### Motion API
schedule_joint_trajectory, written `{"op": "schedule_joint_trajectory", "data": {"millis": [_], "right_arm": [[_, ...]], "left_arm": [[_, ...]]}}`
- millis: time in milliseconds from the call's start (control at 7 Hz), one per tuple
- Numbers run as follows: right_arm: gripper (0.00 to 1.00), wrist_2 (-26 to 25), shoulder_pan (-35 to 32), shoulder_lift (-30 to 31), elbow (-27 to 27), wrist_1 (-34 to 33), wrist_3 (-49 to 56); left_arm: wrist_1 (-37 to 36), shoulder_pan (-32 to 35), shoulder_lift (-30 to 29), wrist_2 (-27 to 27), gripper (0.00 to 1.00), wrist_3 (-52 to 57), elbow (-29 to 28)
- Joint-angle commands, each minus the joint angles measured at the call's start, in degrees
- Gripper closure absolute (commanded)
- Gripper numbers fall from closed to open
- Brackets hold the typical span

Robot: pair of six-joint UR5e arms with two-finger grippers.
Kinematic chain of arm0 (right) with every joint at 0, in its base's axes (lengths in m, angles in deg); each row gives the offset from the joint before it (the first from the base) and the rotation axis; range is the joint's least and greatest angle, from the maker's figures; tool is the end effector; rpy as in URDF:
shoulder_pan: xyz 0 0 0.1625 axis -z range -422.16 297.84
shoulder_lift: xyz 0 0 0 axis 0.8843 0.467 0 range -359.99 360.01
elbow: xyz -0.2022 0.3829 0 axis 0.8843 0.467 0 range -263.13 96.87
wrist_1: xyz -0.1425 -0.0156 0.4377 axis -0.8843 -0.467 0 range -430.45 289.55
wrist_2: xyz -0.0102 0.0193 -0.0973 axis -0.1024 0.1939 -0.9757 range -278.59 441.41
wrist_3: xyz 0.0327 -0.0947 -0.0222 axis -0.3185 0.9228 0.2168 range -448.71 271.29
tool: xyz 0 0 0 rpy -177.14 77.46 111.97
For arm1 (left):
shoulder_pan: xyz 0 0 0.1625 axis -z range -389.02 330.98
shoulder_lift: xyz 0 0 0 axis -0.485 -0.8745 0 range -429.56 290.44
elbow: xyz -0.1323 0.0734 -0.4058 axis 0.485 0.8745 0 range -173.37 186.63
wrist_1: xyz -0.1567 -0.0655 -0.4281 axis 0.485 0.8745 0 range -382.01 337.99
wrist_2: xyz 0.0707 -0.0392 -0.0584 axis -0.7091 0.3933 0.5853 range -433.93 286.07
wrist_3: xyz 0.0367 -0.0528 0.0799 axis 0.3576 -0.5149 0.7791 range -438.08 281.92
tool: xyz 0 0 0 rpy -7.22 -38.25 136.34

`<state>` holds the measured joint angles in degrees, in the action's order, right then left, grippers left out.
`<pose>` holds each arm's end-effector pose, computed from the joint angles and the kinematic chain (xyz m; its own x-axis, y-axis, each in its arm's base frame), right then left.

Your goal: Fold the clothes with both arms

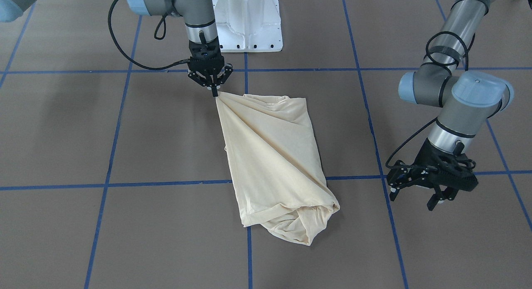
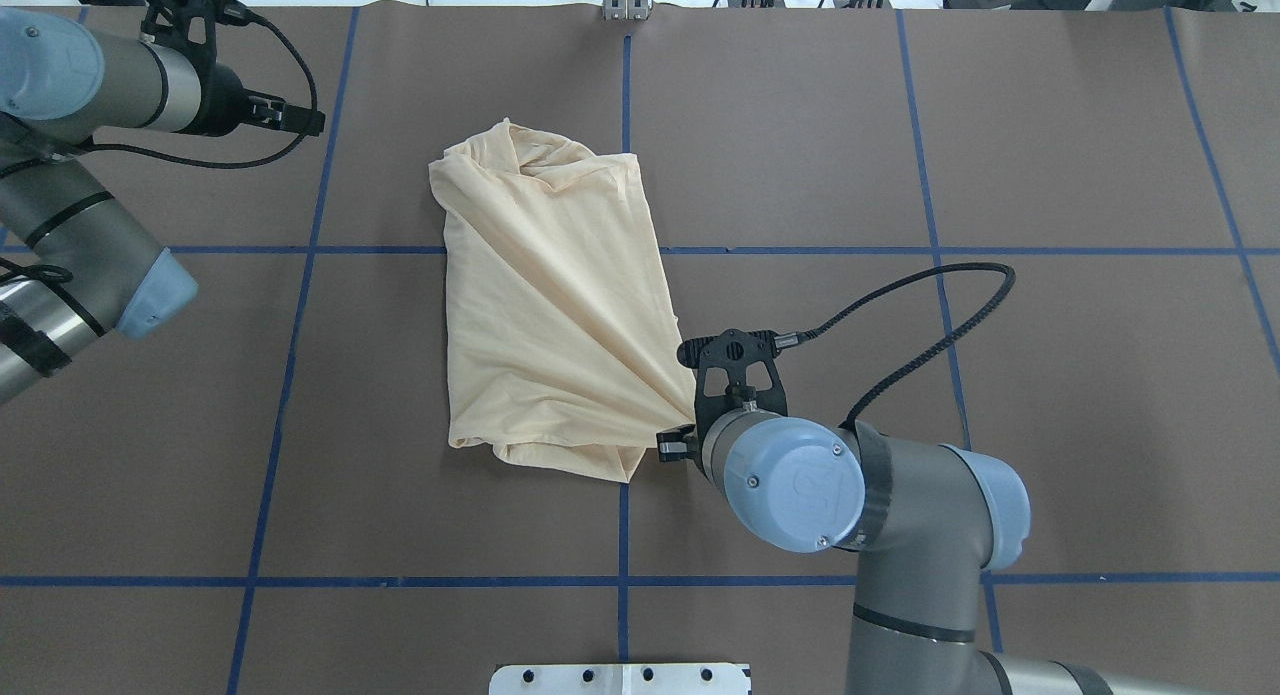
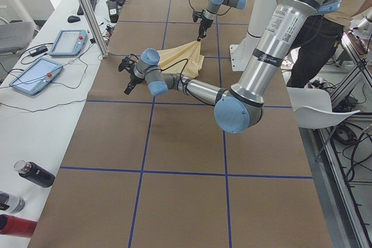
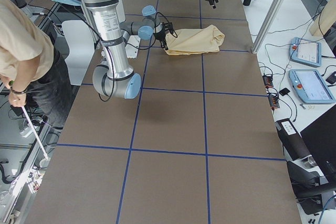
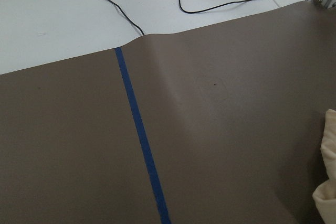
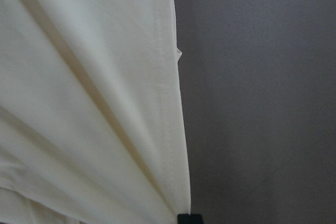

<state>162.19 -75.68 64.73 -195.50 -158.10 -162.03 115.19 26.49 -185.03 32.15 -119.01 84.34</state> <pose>-0.5712 -0.2914 0.2170 0.6992 -0.1233 0.7042 -0.1560 0.9349 0.3186 0.3386 -0.6779 0.4149 0.6786 0.2941 -0.6730 0.2181 0.7943 0.5670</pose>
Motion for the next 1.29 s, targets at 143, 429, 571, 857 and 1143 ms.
{"op": "schedule_joint_trajectory", "data": {"millis": [143,429,571,857,1143], "right_arm": [[1.00,-1.41,2.26,1.63,-1.53,-0.77,-0.52],[1.00,-1.50,0.36,-5.10,4.68,-0.16,-0.43],[0.68,-1.41,-1.75,-8.79,8.36,0.10,-0.52],[0.00,-0.80,-5.17,-11.02,9.55,0.11,-0.26],[0.00,6.72,-10.27,-10.33,8.58,0.11,1.32]], "left_arm": [[0.09,-0.13,-0.01,0.00,0.00,-0.99,0.07],[0.09,-0.13,-0.01,0.09,0.00,-0.99,0.16],[0.09,-0.13,0.08,0.17,0.00,-1.08,0.33],[-0.26,-0.57,0.69,4.18,0.00,-5.97,3.56],[-0.70,-8.35,7.95,4.92,0.00,-15.71,16.88]]}}
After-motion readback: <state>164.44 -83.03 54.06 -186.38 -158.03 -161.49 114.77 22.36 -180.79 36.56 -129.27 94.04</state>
